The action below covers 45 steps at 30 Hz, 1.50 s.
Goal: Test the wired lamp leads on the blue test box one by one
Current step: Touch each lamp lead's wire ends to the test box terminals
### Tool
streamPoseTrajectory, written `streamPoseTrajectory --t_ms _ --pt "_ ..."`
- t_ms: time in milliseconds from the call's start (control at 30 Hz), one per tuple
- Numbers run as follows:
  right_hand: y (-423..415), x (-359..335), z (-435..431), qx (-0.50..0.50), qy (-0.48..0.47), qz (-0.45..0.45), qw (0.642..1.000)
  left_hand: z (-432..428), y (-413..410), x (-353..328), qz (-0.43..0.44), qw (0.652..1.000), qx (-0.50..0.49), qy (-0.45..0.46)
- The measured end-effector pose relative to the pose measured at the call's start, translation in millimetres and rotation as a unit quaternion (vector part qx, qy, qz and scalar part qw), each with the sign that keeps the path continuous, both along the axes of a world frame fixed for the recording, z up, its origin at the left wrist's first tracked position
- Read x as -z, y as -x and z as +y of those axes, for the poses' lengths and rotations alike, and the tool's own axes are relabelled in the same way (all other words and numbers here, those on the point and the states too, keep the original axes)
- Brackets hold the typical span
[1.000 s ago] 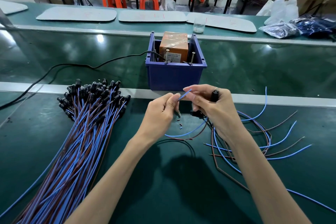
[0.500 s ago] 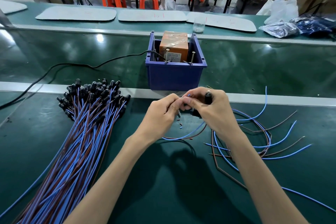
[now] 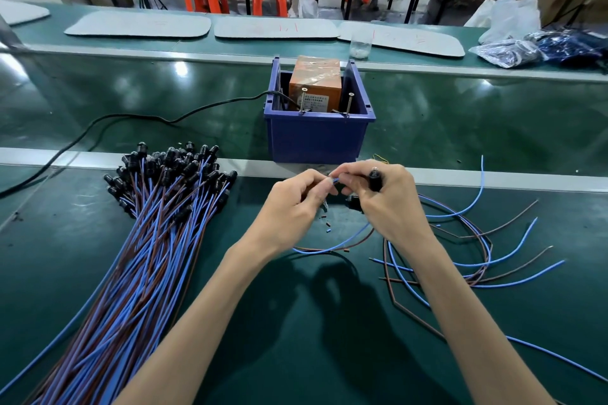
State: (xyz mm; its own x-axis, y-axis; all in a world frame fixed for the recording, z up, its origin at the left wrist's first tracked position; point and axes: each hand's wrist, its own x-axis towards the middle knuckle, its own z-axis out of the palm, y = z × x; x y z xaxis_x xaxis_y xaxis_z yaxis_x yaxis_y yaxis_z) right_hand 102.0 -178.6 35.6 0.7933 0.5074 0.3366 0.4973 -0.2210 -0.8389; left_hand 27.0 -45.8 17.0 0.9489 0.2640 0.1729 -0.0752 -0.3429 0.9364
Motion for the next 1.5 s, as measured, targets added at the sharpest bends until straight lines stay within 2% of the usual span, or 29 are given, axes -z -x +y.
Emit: streamPoseTrajectory --t_ms 133,333,433,600,667,733,833,967,1000,1067,1133,1200,1267,1367,1400,1500 --pt "0.1 -0.3 -0.1 0.000 0.010 -0.006 1.000 -2.3 -0.7 -1.7 -0.007 0.999 -0.036 -0.021" --pt "-1.5 0.3 0.4 0.003 -0.030 0.025 0.999 -2.9 -0.3 -3.6 -0.013 0.998 -0.041 -0.040" --pt "-3.1 2.6 1.1 0.015 -0.002 0.054 0.998 -4.0 0.7 -3.2 -0.009 0.998 -0.053 -0.044" --pt "-3.8 7.7 5.8 0.040 0.051 0.018 0.998 -2.1 -0.4 -1.3 -0.006 0.994 -0.065 -0.087" --pt "-2.7 12.1 10.7 0.046 0.055 0.044 0.996 -2.6 -0.8 0.0 -0.001 0.992 -0.076 -0.099" --pt "-7.8 14.4 11.2 0.078 0.020 0.115 0.990 0.1 0.4 -0.3 -0.001 0.991 -0.097 -0.095" --pt "-22.4 16.2 -2.5 0.161 -0.022 0.158 0.974 10.3 1.8 -4.2 -0.016 0.988 -0.143 -0.057" --pt "-16.3 23.3 0.0 0.105 0.009 0.175 0.979 8.6 -3.1 -2.9 -0.008 0.982 -0.180 0.048" --pt "-14.6 25.4 3.3 0.093 0.035 0.162 0.982 6.5 -3.5 -2.1 -0.006 0.981 -0.178 0.075" --pt "-13.3 24.7 6.4 0.112 0.114 0.075 0.984 3.8 -3.9 -1.8 -0.007 0.977 -0.170 0.125" --pt "-12.7 19.9 5.7 0.144 0.101 0.039 0.984 3.6 -4.0 -3.2 -0.009 0.969 -0.165 0.182" --pt "-10.1 14.5 4.8 0.129 0.021 0.103 0.986 2.4 -4.9 -4.6 -0.009 0.960 -0.156 0.233" --pt "-7.6 10.3 5.4 0.079 -0.070 0.215 0.971 0.1 -5.7 -5.4 -0.011 0.953 -0.145 0.266" --pt "-6.3 2.2 5.0 -0.041 -0.208 0.369 0.905 -3.2 -7.2 -7.3 -0.017 0.942 -0.123 0.312" --pt "-4.8 1.7 4.6 -0.067 -0.210 0.385 0.896 -5.0 -6.9 -8.9 -0.022 0.940 -0.117 0.320" --pt "5.9 2.6 8.6 -0.083 -0.138 0.370 0.915 -13.9 -3.7 -14.2 -0.028 0.945 -0.110 0.307"
